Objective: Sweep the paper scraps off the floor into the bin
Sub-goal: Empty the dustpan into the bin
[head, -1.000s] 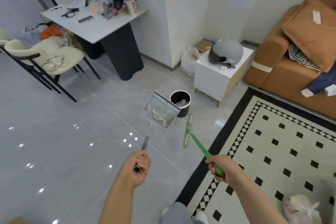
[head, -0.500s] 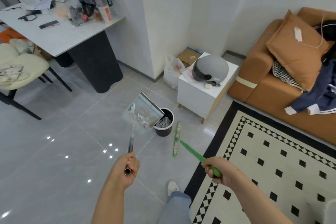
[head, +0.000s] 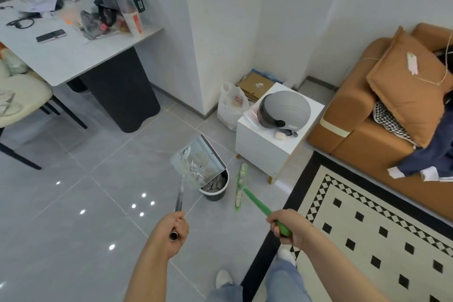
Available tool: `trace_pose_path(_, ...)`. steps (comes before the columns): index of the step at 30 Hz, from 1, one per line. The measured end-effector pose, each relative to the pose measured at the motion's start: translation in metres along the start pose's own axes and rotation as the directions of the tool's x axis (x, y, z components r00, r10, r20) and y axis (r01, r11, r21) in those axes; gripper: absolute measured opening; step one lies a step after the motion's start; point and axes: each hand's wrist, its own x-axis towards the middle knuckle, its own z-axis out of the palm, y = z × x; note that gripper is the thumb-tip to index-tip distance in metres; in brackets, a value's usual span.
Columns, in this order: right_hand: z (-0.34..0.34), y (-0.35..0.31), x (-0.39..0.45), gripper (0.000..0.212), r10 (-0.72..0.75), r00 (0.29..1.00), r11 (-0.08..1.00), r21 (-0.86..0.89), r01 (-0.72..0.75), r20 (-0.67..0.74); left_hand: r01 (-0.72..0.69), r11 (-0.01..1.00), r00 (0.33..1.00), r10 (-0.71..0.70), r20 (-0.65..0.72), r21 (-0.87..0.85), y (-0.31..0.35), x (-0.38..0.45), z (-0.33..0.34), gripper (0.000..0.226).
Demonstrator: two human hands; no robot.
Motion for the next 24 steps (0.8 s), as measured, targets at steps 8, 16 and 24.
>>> trace_pose_path(8, -0.04, -0.036, 0.025, 0.002, 0.023, 0.998, 0.994, -0.109, -0.016, 0.06, -0.063, 0.998, 0.993, 0.063, -0.103, 0.006, -0.018, 0.016, 0.048, 0.027)
trace_pose_path(16, -0.077, -0.058, 0.042, 0.001, 0.053, 0.995, 0.983, -0.178, -0.038, 0.079, -0.101, 0.9, 0.923, 0.244, -0.297, 0.423, -0.036, 0.039, 0.1, 0.021)
trace_pose_path(24, -0.088, -0.07, 0.059, 0.01, 0.049, 0.997, 0.968, -0.25, -0.031, 0.063, 0.077, 0.642, 0.885, 0.308, -0.349, 0.763, -0.056, 0.074, 0.113, 0.012)
